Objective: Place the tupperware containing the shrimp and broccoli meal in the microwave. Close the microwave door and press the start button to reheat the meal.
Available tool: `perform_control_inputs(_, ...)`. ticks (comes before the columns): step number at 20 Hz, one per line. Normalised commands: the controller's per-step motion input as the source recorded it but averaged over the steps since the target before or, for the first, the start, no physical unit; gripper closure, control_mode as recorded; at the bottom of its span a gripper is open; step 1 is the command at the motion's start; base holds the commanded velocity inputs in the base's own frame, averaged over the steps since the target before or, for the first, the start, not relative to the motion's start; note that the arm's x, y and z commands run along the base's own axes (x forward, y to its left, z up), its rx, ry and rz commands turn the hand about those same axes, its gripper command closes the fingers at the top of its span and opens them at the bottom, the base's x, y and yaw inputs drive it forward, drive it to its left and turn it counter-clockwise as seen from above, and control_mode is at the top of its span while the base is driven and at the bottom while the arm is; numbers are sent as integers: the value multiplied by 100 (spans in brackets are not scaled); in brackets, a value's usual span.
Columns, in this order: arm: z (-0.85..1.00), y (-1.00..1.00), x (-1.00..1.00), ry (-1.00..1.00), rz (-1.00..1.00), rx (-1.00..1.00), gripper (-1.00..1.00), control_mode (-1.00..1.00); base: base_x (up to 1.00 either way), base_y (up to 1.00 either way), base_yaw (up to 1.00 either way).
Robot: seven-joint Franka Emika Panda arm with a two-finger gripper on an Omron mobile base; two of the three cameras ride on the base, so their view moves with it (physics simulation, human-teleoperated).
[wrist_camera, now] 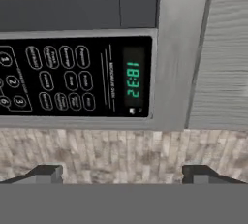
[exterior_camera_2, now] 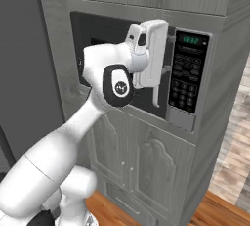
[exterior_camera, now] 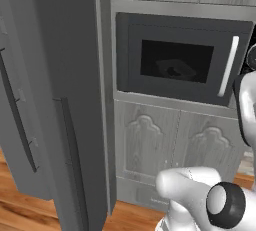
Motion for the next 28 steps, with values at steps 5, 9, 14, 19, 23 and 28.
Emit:
perform_control_inputs(5,-34,-5,-99,0,16,32,-100,-100,0,0,0)
perform_control_inputs(9,-41,0,-56,-2,11,54,-100,-100,0,0,0)
perform_control_inputs(14,-40,0,-7,-32,-1,70,-100,-100,0,0,0)
perform_control_inputs(19,-47,0,-2,-49,-15,73,-100,-100,0,0,0)
perform_control_inputs(23,-59,0,-1,-46,-23,68,-100,-100,0,0,0)
perform_control_inputs(28,-31,-1,-5,-35,-9,45,-100,-100,0,0,0)
